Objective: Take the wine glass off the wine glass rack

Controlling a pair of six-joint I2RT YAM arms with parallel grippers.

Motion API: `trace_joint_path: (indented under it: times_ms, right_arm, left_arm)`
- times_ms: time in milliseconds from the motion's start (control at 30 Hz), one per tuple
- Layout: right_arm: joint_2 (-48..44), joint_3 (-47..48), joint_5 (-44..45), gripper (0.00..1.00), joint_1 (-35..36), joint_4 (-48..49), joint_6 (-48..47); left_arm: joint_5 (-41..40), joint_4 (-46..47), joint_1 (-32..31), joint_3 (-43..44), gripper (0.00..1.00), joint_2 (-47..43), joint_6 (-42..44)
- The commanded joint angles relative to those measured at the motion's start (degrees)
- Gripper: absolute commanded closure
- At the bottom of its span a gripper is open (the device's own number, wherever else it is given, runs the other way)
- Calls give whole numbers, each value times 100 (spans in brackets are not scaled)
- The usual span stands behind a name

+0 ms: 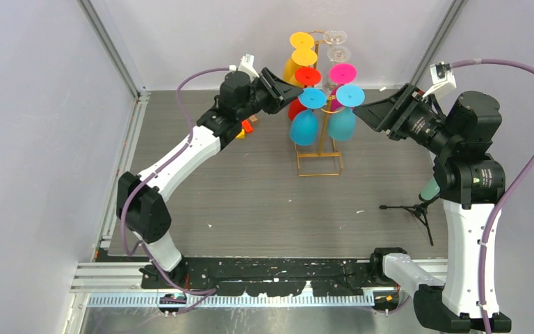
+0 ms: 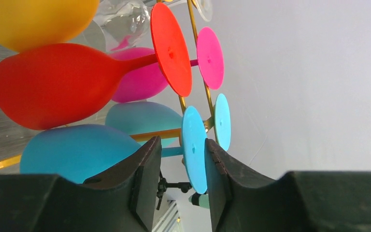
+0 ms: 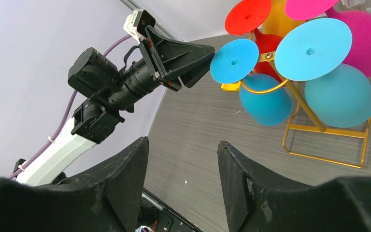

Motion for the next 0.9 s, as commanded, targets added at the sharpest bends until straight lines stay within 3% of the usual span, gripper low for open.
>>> trace_joint_path:
  times_ms: [0,133,333,433,867]
  right_arm:
    - [-50,-22,-97,40,-13,289,28]
    - [-50,-58,-73,40,-12,322,49]
    - [-67,-171,-69,40,-12,436,146]
    - [-67,-174,-69,40,-13,454,151]
    - [-76,-151,-17,40,-18,455,159]
  left_arm:
    - [-13,156,-51,429,59,140,-65]
    - [186,312,-81,353,76,231,-319]
    - [127,333,-98,209,89,94,-324]
    - [106,291,-96,204,99,27,-271]
    - [-115,390,-101,-68,100,-412,-387]
